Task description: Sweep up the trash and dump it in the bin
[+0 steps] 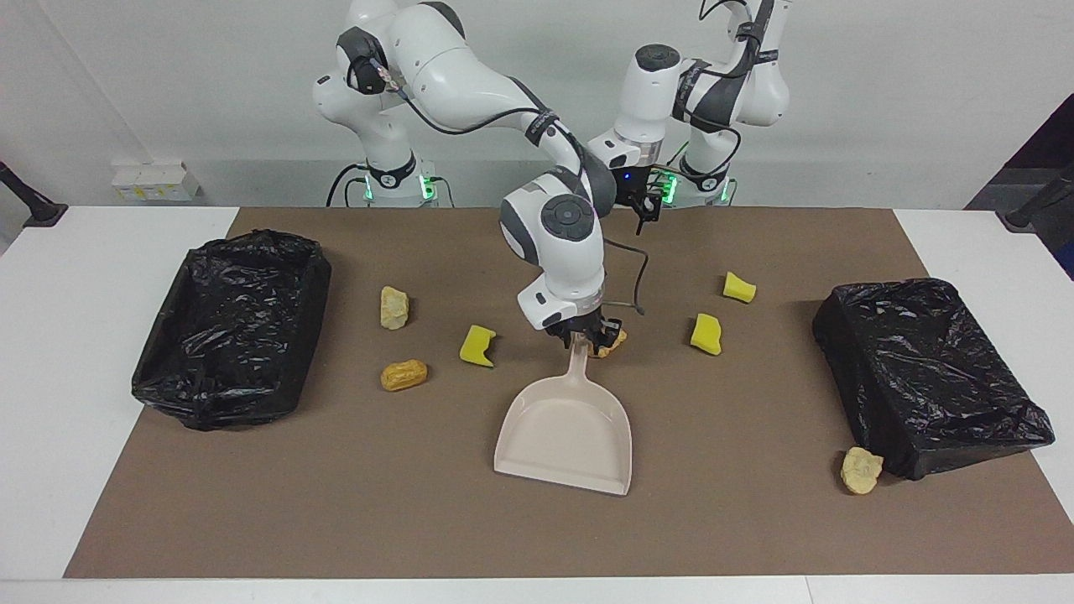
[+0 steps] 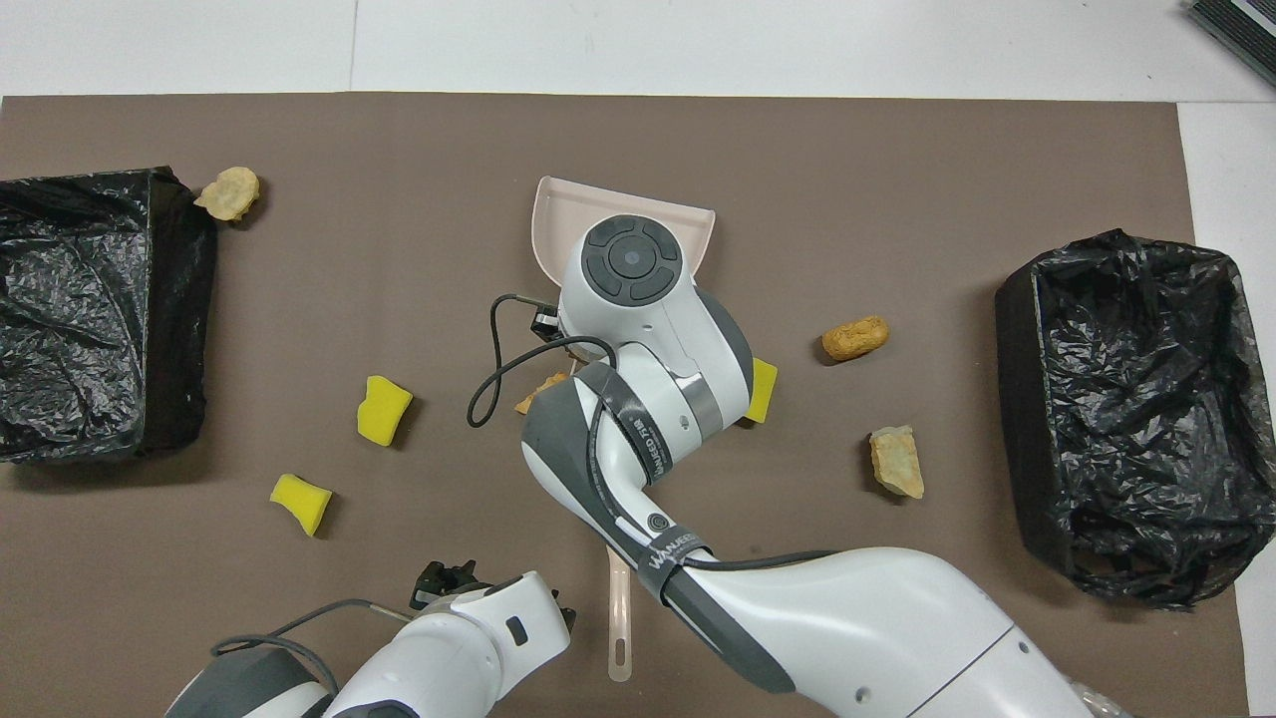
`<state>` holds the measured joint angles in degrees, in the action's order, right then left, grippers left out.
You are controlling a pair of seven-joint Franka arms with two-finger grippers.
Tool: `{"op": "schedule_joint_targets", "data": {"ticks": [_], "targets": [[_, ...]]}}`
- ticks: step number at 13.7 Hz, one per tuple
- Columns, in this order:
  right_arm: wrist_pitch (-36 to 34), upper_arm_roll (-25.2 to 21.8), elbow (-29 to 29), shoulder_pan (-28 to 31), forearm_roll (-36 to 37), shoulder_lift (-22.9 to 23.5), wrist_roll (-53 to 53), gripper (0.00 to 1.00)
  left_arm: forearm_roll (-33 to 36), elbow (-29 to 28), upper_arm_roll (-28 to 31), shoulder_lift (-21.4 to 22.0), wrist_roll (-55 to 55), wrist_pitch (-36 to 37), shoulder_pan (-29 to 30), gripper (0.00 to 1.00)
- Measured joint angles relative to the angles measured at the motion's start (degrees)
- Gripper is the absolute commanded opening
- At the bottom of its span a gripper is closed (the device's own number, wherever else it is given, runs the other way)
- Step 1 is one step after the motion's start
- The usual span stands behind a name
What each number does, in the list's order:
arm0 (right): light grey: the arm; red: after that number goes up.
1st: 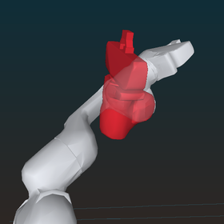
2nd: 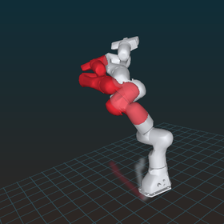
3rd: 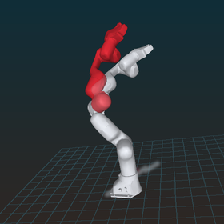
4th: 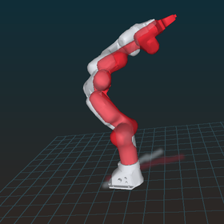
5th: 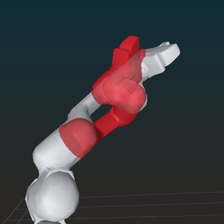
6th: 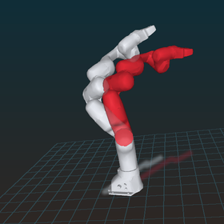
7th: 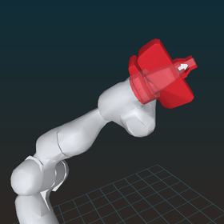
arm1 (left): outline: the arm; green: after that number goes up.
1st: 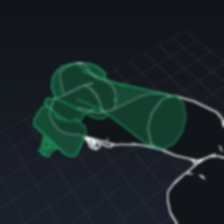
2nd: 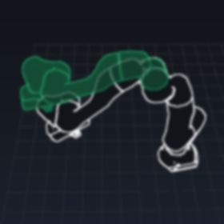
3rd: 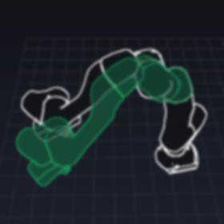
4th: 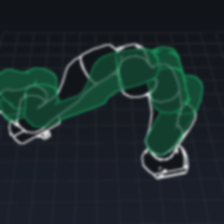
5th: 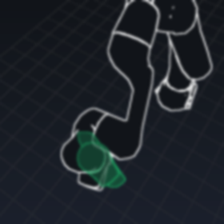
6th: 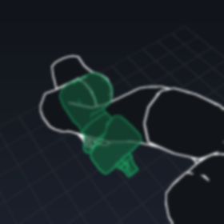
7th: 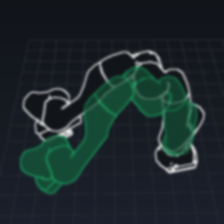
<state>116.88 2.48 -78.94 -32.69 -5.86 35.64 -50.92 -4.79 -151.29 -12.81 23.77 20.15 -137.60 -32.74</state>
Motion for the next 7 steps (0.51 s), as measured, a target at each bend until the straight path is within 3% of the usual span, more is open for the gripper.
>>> {"op": "schedule_joint_targets", "data": {"ticks": [5,7], "targets": [[-7.19,-0.18,1.63,4.15,0.21,-3.06,11.74,0.00,0.00,-0.05,-2.02,-0.38,5.45,-2.53,-0.47,1.00],[-11.10,-0.17,1.87,6.91,0.19,-6.00,20.95,0.00,0.00,0.12,-2.86,-1.43,6.07,-4.39,-0.79,1.00]]}}
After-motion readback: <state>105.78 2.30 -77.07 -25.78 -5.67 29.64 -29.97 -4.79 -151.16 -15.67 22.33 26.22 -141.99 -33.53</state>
